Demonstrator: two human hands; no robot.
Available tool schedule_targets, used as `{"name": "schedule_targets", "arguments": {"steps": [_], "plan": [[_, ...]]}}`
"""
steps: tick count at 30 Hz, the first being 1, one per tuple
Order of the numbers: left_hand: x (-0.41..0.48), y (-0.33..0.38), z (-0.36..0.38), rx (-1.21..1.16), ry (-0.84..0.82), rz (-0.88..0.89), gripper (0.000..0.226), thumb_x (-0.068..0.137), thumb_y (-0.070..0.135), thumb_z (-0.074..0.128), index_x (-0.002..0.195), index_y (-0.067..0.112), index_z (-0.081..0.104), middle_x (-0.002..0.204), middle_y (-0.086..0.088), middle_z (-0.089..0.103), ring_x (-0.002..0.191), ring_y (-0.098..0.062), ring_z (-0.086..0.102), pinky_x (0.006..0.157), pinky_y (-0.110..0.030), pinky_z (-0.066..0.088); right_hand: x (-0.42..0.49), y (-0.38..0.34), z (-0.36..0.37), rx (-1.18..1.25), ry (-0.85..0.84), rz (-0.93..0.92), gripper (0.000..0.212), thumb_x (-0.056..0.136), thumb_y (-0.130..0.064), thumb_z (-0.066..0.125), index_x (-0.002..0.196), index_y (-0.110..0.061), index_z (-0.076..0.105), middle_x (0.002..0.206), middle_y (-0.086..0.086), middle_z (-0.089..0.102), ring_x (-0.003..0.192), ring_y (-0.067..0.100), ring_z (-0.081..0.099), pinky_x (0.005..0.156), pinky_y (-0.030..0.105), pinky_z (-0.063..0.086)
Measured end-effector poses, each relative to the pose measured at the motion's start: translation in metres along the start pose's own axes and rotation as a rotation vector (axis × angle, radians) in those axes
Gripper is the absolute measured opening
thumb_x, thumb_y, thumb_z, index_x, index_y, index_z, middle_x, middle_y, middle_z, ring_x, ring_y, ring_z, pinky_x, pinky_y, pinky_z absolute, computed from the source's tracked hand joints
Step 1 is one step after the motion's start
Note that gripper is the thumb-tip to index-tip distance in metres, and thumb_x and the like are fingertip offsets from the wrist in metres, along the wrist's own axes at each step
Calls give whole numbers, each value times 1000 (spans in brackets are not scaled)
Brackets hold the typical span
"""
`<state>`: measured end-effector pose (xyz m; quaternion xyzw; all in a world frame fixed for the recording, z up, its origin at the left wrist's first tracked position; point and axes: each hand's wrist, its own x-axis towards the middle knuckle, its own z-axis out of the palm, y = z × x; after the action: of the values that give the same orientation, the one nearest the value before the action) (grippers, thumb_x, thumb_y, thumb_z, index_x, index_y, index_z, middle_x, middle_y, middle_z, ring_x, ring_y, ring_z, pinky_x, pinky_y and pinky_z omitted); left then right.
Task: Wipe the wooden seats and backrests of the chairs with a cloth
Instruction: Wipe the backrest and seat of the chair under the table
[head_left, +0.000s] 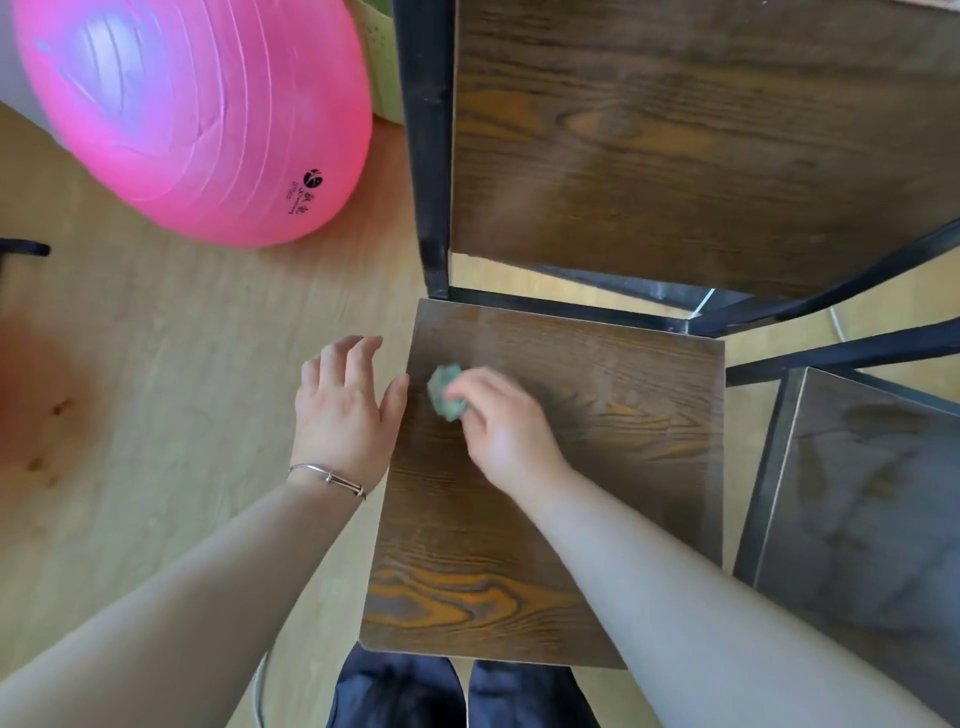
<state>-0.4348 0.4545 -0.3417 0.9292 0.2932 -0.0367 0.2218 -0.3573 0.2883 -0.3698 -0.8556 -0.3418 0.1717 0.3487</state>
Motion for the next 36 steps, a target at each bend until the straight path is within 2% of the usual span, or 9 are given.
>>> {"name": "schedule_targets", "arguments": {"steps": [3, 5, 8, 13, 20, 23, 27, 31, 36], "plan": [[-2, -9, -3, -10, -4, -16, 48, 94, 40, 46, 135, 15, 45, 134, -8, 46, 119, -34, 39, 100, -45, 35, 40, 4, -20, 32, 133, 81, 20, 82, -2, 64, 99, -13, 62, 114, 0, 60, 103, 14, 58, 87, 27, 51], [-5, -13, -4, -13, 5, -7, 47, 94, 39, 48, 135, 15, 46, 133, -9, 47, 118, -35, 41, 99, -45, 36, 65, 1, -23, 20, 119, 93, 19, 83, -7, 69, 99, -14, 61, 114, -1, 60, 101, 12, 58, 84, 23, 52], [-9, -18, -5, -24, 3, -3, 48, 94, 41, 47, 134, 15, 47, 132, -8, 48, 117, -34, 41, 98, -44, 36, 79, -1, -9, -67, 65, 74, 15, 83, -15, 73, 96, -15, 65, 113, 1, 64, 102, 14, 61, 83, 25, 53], [-15, -29, -7, -21, 3, 17, 51, 93, 46, 39, 132, 15, 49, 131, -8, 49, 114, -34, 42, 93, -45, 39, 74, 1, 4, -145, 150, 12, 7, 80, -11, 73, 86, -12, 68, 102, 2, 70, 98, 19, 61, 81, 28, 51], [-26, -37, -15, 8, -49, 49, 52, 94, 48, 37, 134, 18, 47, 133, -7, 47, 117, -33, 41, 95, -44, 39, -22, -19, 16, -66, -112, -56, 14, 76, 0, 73, 73, -9, 63, 102, 4, 69, 99, 19, 60, 83, 35, 53], [-27, -39, -15, 6, -50, 64, 49, 94, 44, 44, 134, 17, 47, 134, -7, 46, 118, -33, 40, 96, -44, 38, -12, -19, 6, -30, -53, 80, 15, 79, -2, 70, 87, -14, 63, 98, 0, 66, 93, 17, 61, 79, 39, 54], [-28, -43, -11, 5, -47, 89, 47, 95, 42, 45, 135, 16, 47, 134, -8, 46, 118, -34, 40, 98, -43, 36, 45, 7, -29, -85, 147, 261, 37, 85, -6, 65, 115, -28, 62, 107, -2, 63, 99, 13, 59, 87, 24, 48], [-35, -43, -10, 21, -65, 96, 46, 96, 42, 44, 136, 18, 46, 136, -6, 44, 120, -32, 38, 99, -41, 35, 53, 18, -32, -254, 4, 232, 35, 89, -7, 67, 122, -18, 68, 117, 5, 60, 106, 18, 56, 85, 9, 37], [-56, -48, -15, 48, -80, 128, 45, 96, 42, 44, 133, 17, 48, 135, -7, 46, 118, -34, 40, 98, -43, 36, 9, -4, -5, -153, -75, 89, 30, 86, 3, 62, 109, -14, 74, 107, 9, 64, 99, 24, 59, 93, 32, 48]]}}
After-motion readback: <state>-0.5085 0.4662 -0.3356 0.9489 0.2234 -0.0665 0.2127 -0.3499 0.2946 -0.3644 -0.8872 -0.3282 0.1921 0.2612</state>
